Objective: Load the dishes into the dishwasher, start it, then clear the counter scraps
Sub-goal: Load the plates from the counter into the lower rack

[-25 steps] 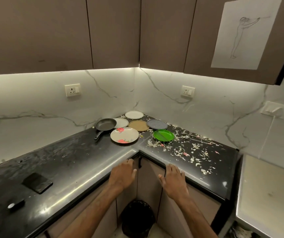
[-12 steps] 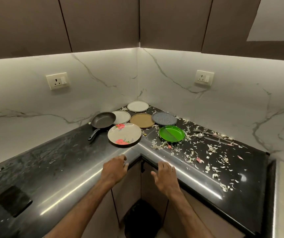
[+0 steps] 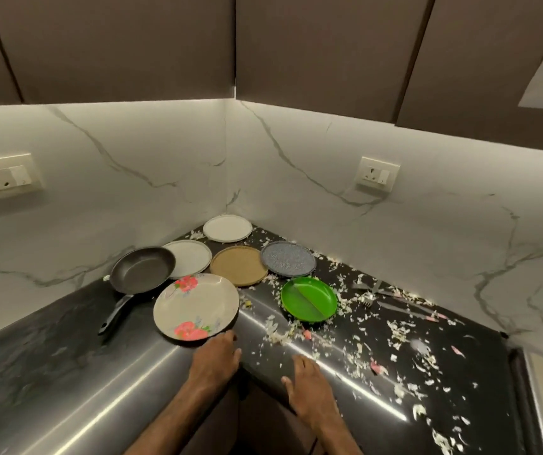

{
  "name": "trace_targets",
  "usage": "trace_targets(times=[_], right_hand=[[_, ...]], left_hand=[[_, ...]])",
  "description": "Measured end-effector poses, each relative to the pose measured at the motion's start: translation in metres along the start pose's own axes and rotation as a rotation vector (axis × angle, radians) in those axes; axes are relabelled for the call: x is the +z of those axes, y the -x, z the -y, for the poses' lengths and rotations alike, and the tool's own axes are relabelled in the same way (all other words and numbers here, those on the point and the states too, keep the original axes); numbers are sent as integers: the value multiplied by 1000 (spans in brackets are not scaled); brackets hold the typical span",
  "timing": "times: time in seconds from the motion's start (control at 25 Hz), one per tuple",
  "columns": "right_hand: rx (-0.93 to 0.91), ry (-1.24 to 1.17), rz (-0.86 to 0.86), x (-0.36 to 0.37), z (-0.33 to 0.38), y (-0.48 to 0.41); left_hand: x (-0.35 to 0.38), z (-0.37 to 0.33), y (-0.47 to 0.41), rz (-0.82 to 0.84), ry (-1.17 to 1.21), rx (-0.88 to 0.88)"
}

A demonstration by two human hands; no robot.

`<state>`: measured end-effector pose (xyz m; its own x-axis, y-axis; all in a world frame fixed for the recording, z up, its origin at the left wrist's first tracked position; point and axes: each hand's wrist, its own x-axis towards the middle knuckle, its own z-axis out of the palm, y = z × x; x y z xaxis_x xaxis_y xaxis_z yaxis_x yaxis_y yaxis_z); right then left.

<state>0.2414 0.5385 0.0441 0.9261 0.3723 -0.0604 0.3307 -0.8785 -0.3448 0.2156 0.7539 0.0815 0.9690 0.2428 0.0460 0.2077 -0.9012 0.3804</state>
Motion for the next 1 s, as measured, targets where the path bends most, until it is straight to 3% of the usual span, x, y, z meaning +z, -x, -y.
trace_targets(times=[0.48, 1.0], right_hand=[[202, -140, -23, -37, -11, -162], [361, -315, 70, -80, -104, -352]], left_hand=[[9, -2, -160, 32, 101, 100], [40, -27, -252, 36, 78, -58]])
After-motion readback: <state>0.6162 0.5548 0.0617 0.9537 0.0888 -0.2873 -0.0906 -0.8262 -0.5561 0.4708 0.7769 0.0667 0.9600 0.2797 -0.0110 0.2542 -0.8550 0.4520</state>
